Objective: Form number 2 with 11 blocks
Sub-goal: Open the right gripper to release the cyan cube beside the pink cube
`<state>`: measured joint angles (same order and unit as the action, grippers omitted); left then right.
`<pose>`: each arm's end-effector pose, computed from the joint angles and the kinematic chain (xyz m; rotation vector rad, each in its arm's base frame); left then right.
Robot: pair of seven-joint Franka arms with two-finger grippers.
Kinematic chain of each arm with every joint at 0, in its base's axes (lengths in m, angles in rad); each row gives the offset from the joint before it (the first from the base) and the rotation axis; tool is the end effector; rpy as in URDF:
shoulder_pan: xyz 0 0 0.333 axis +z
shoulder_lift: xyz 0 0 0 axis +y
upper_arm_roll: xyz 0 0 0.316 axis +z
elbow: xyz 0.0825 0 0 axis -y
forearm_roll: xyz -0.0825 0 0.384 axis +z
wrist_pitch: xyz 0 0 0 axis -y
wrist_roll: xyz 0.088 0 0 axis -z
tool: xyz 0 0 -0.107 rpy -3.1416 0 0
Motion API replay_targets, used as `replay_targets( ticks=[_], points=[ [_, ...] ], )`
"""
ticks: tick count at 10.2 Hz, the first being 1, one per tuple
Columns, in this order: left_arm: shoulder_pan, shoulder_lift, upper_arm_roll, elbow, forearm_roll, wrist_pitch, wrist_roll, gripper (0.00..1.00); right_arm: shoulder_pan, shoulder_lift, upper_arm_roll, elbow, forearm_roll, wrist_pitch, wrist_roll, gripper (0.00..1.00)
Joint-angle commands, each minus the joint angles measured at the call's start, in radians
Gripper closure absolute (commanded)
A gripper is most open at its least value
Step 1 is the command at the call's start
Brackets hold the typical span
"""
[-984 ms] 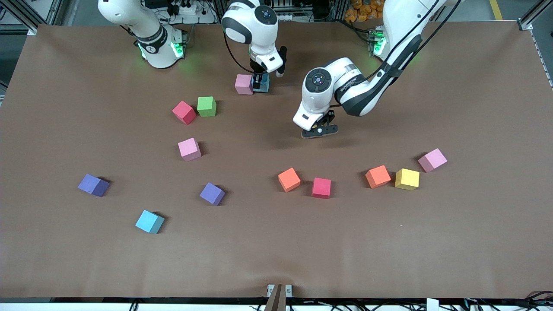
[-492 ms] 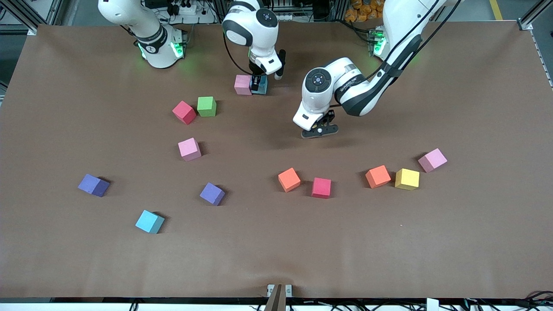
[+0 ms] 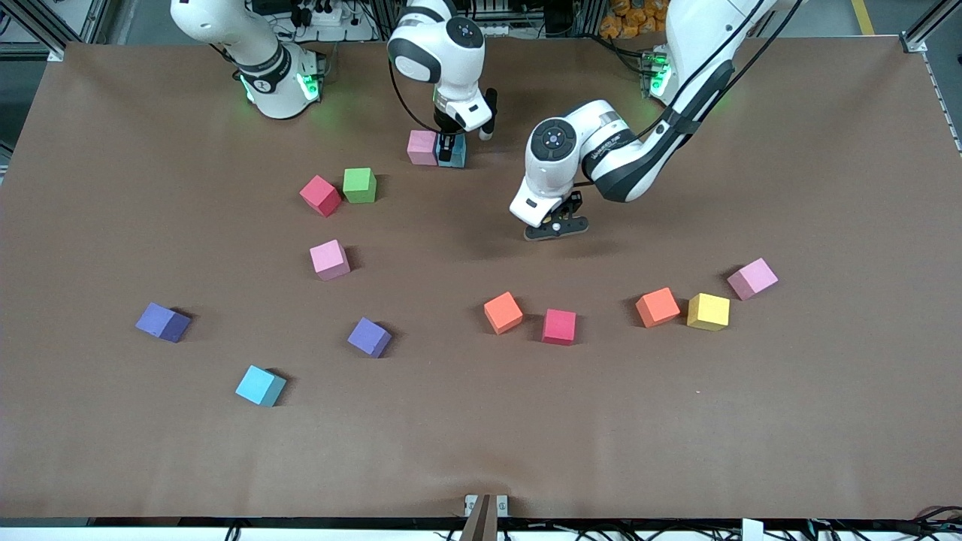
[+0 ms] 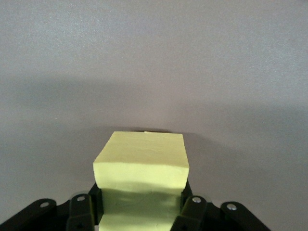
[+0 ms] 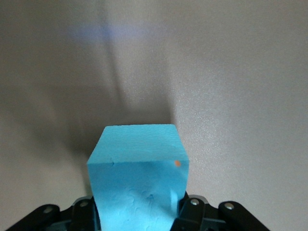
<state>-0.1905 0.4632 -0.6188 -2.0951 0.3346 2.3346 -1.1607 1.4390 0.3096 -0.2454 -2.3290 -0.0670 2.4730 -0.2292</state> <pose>0.3969 -0.4073 0.2260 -3.0607 -0.2109 0.1433 0.1891 0.4658 0.1969 2.1862 2.0044 -0.1312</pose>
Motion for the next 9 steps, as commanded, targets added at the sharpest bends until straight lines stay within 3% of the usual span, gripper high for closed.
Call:
replay_targets(
  ticks=[1,4,8,9],
  points=[
    [0.009,-0.031,-0.010,-0.020,0.017,-0.012,-0.028,1.00,0.017,0.006,-0.008,-0.001,-0.025,0.010,0.021,0.54],
    [0.009,-0.031,-0.010,-0.020,0.017,-0.012,-0.030,1.00,0.017,-0.001,-0.008,-0.004,-0.027,0.000,0.021,0.47],
    [0.009,-0.031,-0.010,-0.020,0.017,-0.012,-0.031,1.00,0.015,-0.007,-0.008,-0.004,-0.027,-0.003,0.022,0.03],
    [0.009,-0.031,-0.012,-0.020,0.017,-0.014,-0.031,1.00,0.015,-0.009,-0.008,-0.006,-0.027,-0.003,0.021,0.00]
  ],
)
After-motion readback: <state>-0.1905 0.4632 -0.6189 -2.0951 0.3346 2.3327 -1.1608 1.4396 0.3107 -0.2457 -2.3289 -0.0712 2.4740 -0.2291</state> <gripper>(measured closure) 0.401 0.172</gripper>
